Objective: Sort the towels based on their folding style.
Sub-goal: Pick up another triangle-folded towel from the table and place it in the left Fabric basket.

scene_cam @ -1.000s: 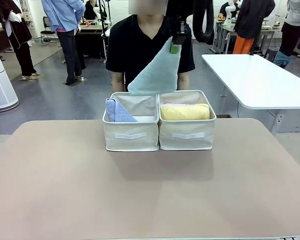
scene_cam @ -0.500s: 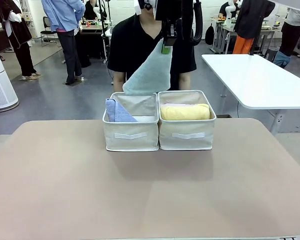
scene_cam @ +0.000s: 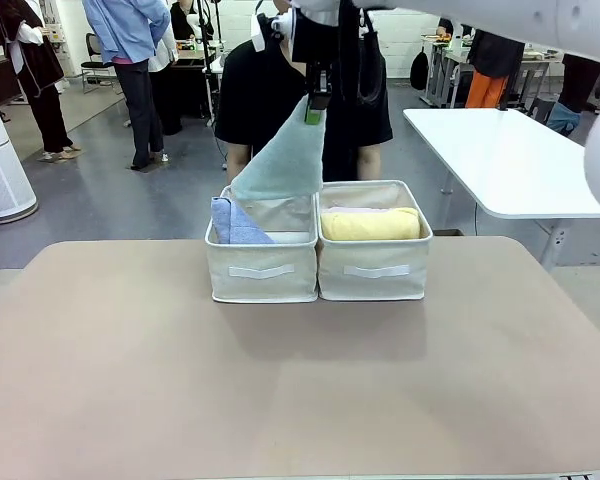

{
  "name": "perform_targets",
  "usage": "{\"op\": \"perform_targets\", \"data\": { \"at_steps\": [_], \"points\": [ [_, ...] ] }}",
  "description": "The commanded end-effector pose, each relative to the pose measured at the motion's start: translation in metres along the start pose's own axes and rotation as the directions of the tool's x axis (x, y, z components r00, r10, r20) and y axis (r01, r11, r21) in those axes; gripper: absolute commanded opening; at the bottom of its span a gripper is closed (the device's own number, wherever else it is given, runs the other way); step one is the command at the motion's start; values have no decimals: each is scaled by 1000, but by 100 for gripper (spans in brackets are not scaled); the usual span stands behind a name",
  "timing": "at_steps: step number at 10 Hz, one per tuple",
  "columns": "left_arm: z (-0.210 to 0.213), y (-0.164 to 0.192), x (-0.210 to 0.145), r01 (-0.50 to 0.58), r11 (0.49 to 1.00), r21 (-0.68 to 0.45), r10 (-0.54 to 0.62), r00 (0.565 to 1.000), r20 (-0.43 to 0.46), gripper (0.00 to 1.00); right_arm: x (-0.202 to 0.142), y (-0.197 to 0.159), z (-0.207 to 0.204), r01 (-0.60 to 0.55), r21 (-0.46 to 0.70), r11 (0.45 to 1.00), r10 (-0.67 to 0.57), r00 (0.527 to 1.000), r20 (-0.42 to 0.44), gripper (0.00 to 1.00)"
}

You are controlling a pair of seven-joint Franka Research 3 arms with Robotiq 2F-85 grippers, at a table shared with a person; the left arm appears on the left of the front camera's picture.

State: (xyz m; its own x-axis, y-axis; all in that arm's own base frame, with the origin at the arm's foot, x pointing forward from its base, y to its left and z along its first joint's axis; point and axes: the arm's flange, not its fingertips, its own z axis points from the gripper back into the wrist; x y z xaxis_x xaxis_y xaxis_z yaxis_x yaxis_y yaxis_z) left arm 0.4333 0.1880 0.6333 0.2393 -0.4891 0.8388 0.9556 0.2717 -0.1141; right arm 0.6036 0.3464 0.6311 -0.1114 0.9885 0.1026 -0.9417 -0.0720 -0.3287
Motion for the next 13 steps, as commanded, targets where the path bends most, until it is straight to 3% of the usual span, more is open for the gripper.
{"op": "perform_targets", "data": {
  "at_steps": [1, 13],
  "points": [
    [0, -3, 1, 2, 1000, -3, -2, 1000, 6, 100, 14, -16, -4, 25, 4, 1000, -25, 1000, 11, 17],
    [0, -3, 1, 2, 1000, -3, -2, 1000, 6, 100, 15, -13, -84, -44, 140, 989, 41, 999, 31, 17]
  ]
}}
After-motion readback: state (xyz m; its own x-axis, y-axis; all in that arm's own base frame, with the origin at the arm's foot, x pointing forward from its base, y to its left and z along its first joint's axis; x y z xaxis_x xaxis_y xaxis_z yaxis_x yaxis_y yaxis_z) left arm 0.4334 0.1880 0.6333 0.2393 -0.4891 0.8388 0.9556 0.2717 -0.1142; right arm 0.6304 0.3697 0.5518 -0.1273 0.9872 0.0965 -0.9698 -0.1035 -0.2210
